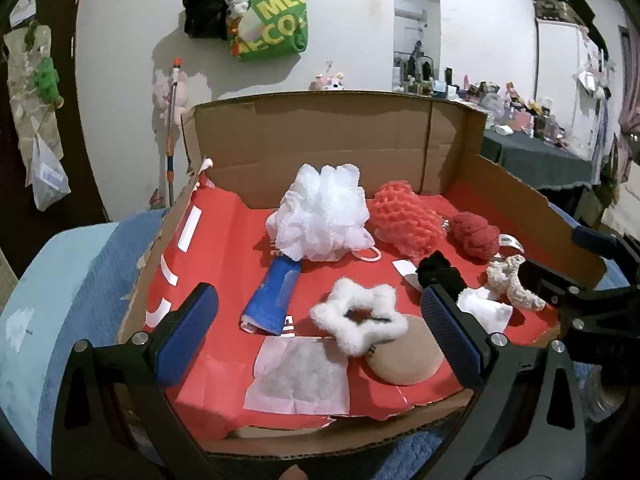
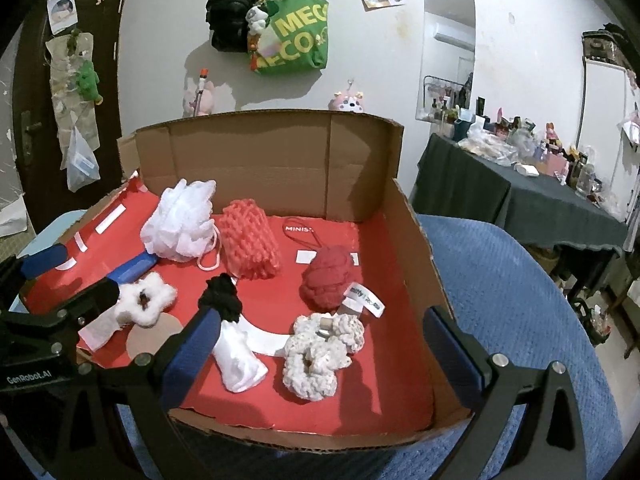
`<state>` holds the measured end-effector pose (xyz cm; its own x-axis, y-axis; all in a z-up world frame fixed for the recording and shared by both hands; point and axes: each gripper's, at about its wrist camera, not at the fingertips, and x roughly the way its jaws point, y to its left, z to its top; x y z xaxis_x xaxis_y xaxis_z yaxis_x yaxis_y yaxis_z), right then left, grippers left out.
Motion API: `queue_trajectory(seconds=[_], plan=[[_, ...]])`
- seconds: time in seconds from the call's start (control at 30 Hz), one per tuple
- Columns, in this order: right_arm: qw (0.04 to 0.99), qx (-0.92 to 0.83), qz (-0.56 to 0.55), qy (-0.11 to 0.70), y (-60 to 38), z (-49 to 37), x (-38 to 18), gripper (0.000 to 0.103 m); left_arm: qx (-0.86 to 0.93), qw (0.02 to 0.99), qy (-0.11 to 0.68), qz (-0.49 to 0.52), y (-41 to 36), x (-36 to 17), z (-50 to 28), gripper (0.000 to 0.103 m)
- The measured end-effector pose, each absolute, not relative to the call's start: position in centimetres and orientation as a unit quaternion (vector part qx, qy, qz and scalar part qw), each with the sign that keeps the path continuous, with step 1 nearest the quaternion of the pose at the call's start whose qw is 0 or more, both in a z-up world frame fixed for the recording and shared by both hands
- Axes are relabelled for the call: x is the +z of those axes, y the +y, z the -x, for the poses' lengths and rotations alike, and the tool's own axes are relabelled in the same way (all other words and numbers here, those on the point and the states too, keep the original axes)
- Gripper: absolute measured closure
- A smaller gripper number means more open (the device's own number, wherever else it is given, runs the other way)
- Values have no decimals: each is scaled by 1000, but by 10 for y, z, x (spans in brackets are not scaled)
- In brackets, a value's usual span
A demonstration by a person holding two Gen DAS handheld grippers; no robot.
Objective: Organize soft objects
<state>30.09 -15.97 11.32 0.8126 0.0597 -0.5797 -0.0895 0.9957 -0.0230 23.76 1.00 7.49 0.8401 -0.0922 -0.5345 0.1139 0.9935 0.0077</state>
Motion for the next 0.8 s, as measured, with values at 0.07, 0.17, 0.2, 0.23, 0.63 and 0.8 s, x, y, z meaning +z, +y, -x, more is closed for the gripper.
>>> queue_trajectory(seconds=[0.07, 0.17, 0.2, 0.23, 0.63, 0.8], plan=[[952, 36, 27, 304, -159, -302, 112, 0, -50, 959, 279, -15, 11, 72, -238, 0], [951, 35, 25, 307, -160, -303, 110, 0, -53, 957, 285, -6, 13, 70, -240, 0], [950, 34, 27, 308, -159, -304, 108, 0, -53, 957, 286, -4, 13, 69, -241, 0], [950, 32, 28, 310, -159, -304, 107, 0, -53, 956, 287, -3, 14, 68, -241, 0], [953, 24, 34, 300, -158, -304, 103, 0, -48, 957, 286, 0, 14, 64, -241, 0], [955, 25, 32, 293, -159, -302, 103, 0, -46, 956, 289, 2, 15, 62, -242, 0]])
